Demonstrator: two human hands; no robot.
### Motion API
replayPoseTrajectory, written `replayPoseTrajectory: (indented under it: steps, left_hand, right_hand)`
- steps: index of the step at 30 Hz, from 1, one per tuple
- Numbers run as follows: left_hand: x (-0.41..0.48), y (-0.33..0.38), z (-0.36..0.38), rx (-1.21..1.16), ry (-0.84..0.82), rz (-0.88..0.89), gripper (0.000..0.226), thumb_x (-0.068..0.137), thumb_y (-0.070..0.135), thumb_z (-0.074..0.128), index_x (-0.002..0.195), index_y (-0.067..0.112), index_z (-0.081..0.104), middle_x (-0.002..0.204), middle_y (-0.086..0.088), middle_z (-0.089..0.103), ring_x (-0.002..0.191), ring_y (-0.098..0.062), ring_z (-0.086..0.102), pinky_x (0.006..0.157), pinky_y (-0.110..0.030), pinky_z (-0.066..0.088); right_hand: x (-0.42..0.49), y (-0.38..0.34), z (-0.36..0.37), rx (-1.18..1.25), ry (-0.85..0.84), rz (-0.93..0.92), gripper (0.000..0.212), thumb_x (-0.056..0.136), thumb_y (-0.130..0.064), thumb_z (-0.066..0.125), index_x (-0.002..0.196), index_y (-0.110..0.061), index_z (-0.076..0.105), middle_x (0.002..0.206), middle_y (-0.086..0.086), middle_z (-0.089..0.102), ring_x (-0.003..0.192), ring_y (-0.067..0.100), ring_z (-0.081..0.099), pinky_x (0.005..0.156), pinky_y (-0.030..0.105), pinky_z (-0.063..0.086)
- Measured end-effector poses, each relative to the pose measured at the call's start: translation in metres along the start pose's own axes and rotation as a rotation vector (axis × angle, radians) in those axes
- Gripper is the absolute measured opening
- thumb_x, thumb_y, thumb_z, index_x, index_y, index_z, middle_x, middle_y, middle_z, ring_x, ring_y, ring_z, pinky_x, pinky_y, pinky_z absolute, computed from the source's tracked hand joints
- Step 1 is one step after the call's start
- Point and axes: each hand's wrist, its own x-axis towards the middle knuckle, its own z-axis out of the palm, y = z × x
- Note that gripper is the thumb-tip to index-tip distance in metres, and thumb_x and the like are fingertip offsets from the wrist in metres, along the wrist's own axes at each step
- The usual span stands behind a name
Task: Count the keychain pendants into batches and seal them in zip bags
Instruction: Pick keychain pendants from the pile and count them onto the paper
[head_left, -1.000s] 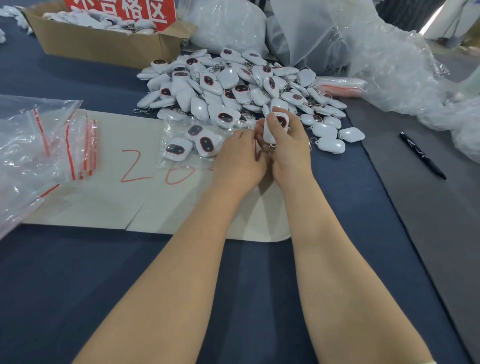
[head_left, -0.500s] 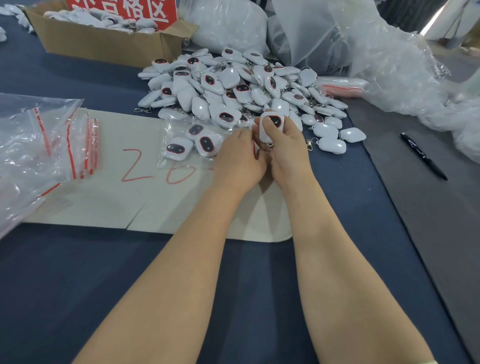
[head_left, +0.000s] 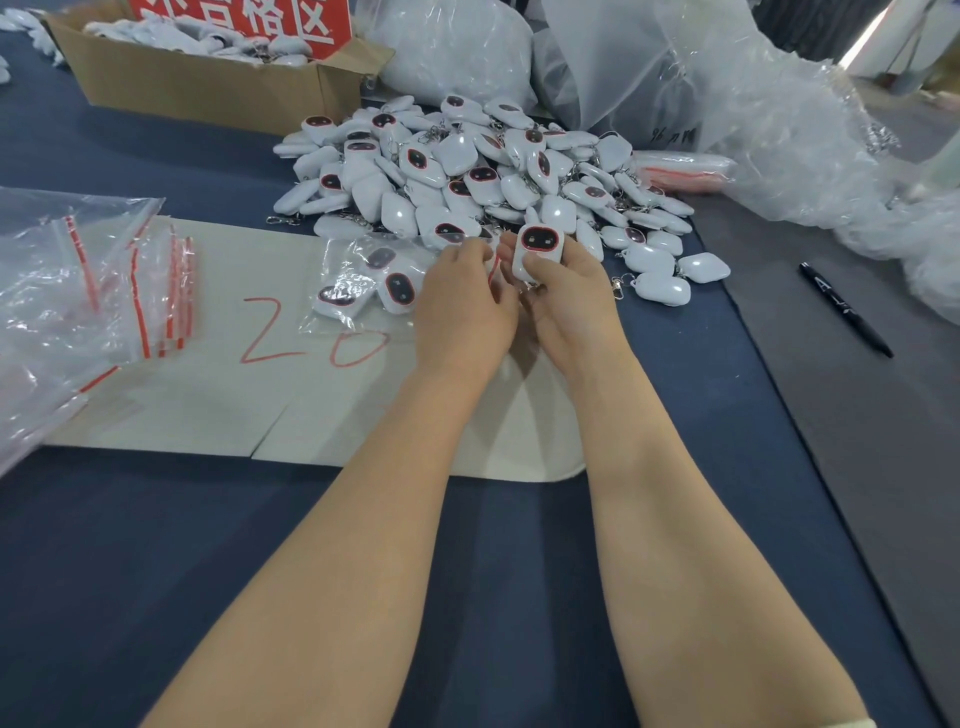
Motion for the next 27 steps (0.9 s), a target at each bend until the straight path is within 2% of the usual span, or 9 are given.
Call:
replayPoseTrajectory:
  steps: [2,6,12,14,16,17,21,24,27]
  left_hand:
    - [0.001,0.0,-0.002,0.053,0.021,0.016,0.032,0.088,0.017,0.053,0.119,0.008,0.054,0.119,-0.011,0.057,0.11,-0.028,0.052,0.088,-0.039,0.043]
    - [0.0,0.001,-0.003,0.113,0.012,0.012,0.034,0.087,0.018,0.054,0.12,0.01,0.052,0.118,-0.009,0.056,0.106,-0.029,0.054,0.083,-0.041,0.045]
    - [-0.001,-0.002,-0.005,0.042,-0.01,-0.029,0.03,0.084,0.012,0.054,0.114,0.007,0.052,0.104,-0.011,0.061,0.095,-0.031,0.057,0.078,-0.041,0.046]
    - [0.0,-0.003,-0.005,-0.026,-0.002,-0.07,0.028,0.084,0.011,0.055,0.111,0.006,0.054,0.101,-0.01,0.062,0.091,-0.029,0.058,0.077,-0.037,0.046]
    - [0.002,-0.004,-0.005,-0.102,0.011,-0.119,0.029,0.085,0.012,0.056,0.113,0.006,0.055,0.096,-0.006,0.062,0.087,-0.024,0.058,0.076,-0.03,0.044]
    - [0.003,-0.004,-0.005,-0.136,0.018,-0.14,0.029,0.085,0.013,0.058,0.114,0.007,0.055,0.094,-0.003,0.061,0.086,-0.021,0.057,0.074,-0.027,0.042]
    - [0.005,-0.002,-0.004,-0.215,0.047,-0.164,0.026,0.087,0.014,0.06,0.112,0.01,0.057,0.088,0.004,0.056,0.081,-0.015,0.053,0.067,-0.019,0.036]
    - [0.006,0.0,-0.006,-0.286,0.092,-0.2,0.024,0.087,0.012,0.058,0.111,0.009,0.059,0.089,0.004,0.056,0.083,-0.014,0.055,0.074,-0.02,0.043]
    - [0.008,0.001,-0.009,-0.359,0.149,-0.234,0.023,0.085,0.015,0.061,0.108,0.01,0.06,0.086,0.007,0.058,0.076,-0.008,0.055,0.069,-0.014,0.041]
  right_hand:
    - [0.0,0.0,0.0,-0.085,-0.004,-0.036,0.029,0.093,0.014,0.038,0.093,-0.006,0.06,0.092,0.009,0.065,0.085,0.016,0.065,0.071,0.023,0.055]
    - [0.003,-0.004,0.002,-0.199,0.101,-0.108,0.018,0.096,0.004,0.045,0.11,-0.002,0.056,0.099,0.007,0.065,0.091,0.013,0.063,0.09,0.034,0.051]
    - [-0.002,-0.012,0.015,-0.316,0.119,-0.281,0.023,0.093,-0.007,0.058,0.115,-0.01,0.055,0.108,0.006,0.066,0.094,0.009,0.059,0.093,0.029,0.049]
    - [-0.005,-0.012,0.018,-0.459,0.105,-0.336,0.021,0.091,-0.012,0.061,0.112,-0.014,0.06,0.105,0.003,0.066,0.087,0.003,0.057,0.083,0.019,0.047]
    - [-0.006,-0.009,0.02,-0.546,0.092,-0.321,0.021,0.09,-0.017,0.063,0.111,-0.014,0.062,0.101,0.011,0.065,0.081,0.01,0.053,0.077,0.025,0.046]
    - [-0.007,-0.007,0.02,-0.551,0.091,-0.293,0.022,0.09,-0.017,0.064,0.111,-0.016,0.06,0.095,0.011,0.064,0.077,0.012,0.053,0.077,0.029,0.047]
    - [-0.005,0.001,0.018,-0.684,0.175,-0.246,0.04,0.086,-0.02,0.069,0.116,-0.012,0.044,0.073,-0.006,0.051,0.067,0.008,0.05,0.064,0.017,0.04]
    - [-0.003,0.003,0.013,-0.765,0.197,-0.24,0.033,0.086,-0.019,0.068,0.104,-0.012,0.042,0.071,-0.01,0.048,0.068,0.009,0.048,0.063,0.022,0.036]
    - [-0.003,0.003,0.011,-0.87,0.148,-0.207,0.022,0.085,-0.023,0.069,0.086,-0.016,0.048,0.066,-0.012,0.048,0.062,0.004,0.045,0.055,0.017,0.034]
